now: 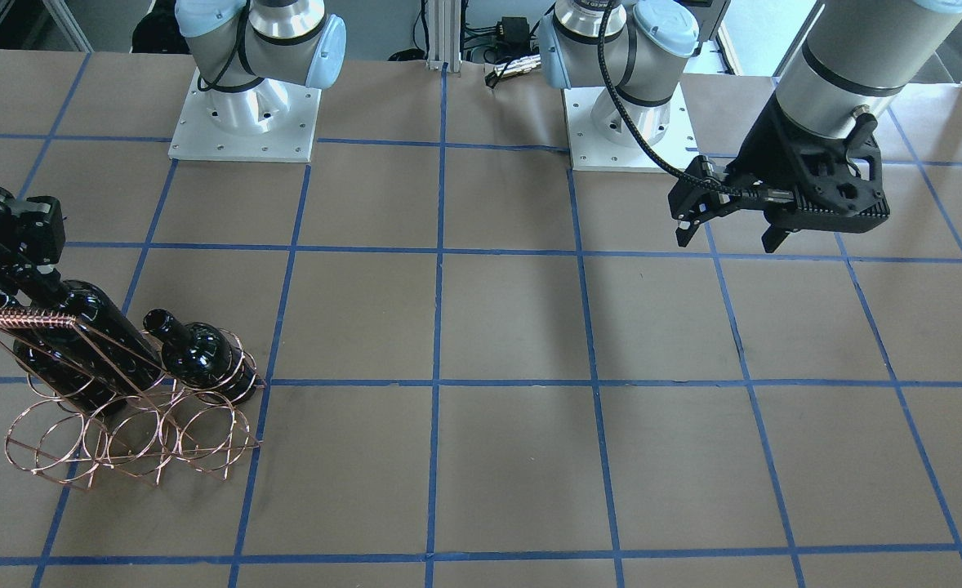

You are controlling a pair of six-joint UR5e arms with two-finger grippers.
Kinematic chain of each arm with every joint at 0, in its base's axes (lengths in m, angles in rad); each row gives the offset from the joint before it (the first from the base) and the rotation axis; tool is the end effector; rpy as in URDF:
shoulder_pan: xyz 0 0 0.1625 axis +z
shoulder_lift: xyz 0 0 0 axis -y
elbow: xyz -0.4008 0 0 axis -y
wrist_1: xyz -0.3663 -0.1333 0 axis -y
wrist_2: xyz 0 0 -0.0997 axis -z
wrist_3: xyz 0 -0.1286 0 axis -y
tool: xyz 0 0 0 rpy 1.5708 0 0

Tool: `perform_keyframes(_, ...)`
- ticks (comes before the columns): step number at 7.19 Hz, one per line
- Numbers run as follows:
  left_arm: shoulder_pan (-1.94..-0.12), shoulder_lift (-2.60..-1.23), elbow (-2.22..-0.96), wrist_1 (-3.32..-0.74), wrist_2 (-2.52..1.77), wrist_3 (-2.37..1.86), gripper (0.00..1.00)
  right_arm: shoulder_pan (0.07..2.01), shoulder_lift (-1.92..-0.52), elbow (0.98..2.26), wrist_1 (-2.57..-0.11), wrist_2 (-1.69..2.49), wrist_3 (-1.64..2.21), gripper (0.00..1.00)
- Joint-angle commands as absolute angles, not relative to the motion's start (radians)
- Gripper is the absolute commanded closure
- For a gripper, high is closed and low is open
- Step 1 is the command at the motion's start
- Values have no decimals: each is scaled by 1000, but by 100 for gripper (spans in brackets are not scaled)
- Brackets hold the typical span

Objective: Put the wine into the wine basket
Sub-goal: 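Tilt the bottle and push its base into an empty rack slot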

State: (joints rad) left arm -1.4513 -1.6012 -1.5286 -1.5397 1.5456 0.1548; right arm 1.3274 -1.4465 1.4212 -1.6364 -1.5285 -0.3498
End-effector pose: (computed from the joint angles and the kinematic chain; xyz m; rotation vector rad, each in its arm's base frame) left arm -0.0779 -0.4964 0.4433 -0.0559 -3.1212 0.0717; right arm 0.0077 -0.5447 0.4506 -0.1691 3.1193 -0.1552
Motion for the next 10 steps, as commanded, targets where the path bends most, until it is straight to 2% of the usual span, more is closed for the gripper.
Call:
perform_keyframes(1, -1434, -1600, -1523, -1539, 1545, 158, 0, 1327, -1445, 1425, -1646, -1526, -348, 100)
perform_keyframes(10, -1440, -1609, -1525, -1539, 1545, 158, 0, 1325, -1451, 1427, -1631, -1539, -338, 100)
